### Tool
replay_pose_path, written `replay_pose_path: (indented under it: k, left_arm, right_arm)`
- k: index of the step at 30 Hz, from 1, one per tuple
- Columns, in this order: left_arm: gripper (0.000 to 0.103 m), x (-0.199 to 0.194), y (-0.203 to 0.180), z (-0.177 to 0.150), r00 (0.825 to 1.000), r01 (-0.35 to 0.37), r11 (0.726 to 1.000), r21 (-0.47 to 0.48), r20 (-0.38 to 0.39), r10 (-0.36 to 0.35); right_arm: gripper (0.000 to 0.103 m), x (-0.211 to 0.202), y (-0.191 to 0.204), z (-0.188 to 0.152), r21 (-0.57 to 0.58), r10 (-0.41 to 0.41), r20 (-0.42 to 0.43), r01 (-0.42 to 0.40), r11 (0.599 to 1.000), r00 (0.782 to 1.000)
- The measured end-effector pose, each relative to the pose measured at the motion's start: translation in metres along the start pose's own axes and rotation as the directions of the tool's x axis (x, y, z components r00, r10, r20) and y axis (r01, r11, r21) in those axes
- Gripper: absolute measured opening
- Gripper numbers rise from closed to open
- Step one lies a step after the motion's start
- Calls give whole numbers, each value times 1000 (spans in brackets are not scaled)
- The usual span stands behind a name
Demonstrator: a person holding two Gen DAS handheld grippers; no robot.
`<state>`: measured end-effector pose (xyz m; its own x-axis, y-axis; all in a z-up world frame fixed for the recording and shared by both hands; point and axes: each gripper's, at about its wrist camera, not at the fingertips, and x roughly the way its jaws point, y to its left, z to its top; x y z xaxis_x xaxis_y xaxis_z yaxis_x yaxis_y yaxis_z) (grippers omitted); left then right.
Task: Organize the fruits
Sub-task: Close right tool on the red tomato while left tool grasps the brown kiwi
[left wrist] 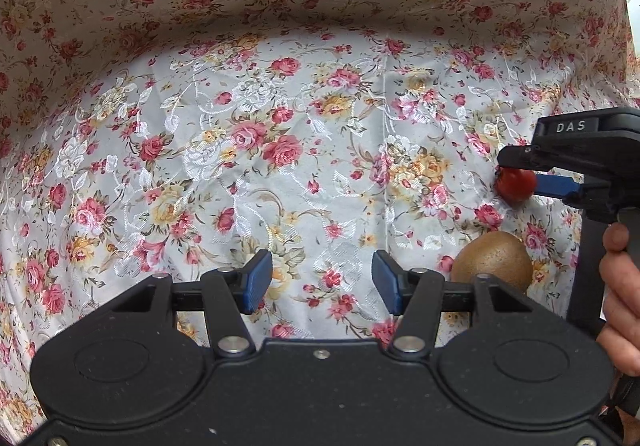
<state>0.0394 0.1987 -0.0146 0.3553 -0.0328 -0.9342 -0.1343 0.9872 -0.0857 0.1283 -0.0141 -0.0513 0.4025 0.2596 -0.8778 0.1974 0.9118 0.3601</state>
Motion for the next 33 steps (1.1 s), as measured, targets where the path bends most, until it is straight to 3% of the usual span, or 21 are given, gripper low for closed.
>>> replay_pose_path:
  k: [10, 19, 21, 23, 33]
  left_arm:
    - [61, -2, -16, -3, 998, 56, 996, 72, -4, -56]
    - [63, -6, -42, -7, 987, 156, 975, 160, 7, -159]
    - [64, -4, -52, -7, 987, 158, 971, 181, 5, -162]
    - [70, -6, -58, -7, 986, 154, 968, 197, 25, -162]
    - [71, 0, -84, -7, 987, 157, 961, 230, 7, -163]
  right_arm:
    - [36, 3, 27, -18, -178, -77, 14, 78, 981, 997]
    - [36, -44, 8, -10, -131, 6, 84, 5, 991, 996]
    - [36, -52, 4, -9, -124, 10, 105, 3, 992, 994]
    - [36, -56, 2, -8, -124, -2, 129, 18, 992, 992]
    - [36, -61, -8, -4, -130, -18, 139, 36, 991, 990]
